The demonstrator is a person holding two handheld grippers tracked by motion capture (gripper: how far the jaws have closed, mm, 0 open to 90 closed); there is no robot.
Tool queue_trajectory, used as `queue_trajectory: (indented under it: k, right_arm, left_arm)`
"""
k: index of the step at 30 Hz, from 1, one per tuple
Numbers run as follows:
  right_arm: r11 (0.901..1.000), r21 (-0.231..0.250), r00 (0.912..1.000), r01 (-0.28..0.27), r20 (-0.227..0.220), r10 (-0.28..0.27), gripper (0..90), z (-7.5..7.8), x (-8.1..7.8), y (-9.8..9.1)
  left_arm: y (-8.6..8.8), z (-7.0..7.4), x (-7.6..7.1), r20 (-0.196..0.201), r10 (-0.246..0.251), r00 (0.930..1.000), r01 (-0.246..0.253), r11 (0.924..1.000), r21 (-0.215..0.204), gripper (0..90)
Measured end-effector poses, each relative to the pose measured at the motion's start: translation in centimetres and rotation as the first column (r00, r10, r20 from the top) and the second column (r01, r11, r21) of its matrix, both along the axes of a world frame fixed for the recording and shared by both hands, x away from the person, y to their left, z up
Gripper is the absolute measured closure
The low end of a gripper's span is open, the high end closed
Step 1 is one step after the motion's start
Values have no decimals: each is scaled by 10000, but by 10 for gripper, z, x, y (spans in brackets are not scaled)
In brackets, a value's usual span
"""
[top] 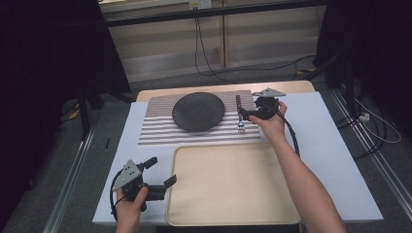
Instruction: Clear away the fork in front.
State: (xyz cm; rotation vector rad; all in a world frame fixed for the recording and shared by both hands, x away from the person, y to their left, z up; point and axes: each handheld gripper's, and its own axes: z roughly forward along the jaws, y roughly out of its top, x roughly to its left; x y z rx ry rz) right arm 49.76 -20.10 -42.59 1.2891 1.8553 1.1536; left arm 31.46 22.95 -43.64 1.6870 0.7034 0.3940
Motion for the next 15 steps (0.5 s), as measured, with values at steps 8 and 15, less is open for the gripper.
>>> queue_trajectory:
  k: [8, 15]
  right_arm:
    - [10000, -26, 9996, 80, -280, -81, 154, -8, 11, 1]
    - [9994, -201, 9956, -280, -903, 261, 328, -18, 23, 11]
  left_arm:
    - [0, 0, 1, 5, 25, 10000, -25, 10000, -41, 23]
    - [0, 0, 0, 1, 36, 10000, -36, 10000, -42, 24]
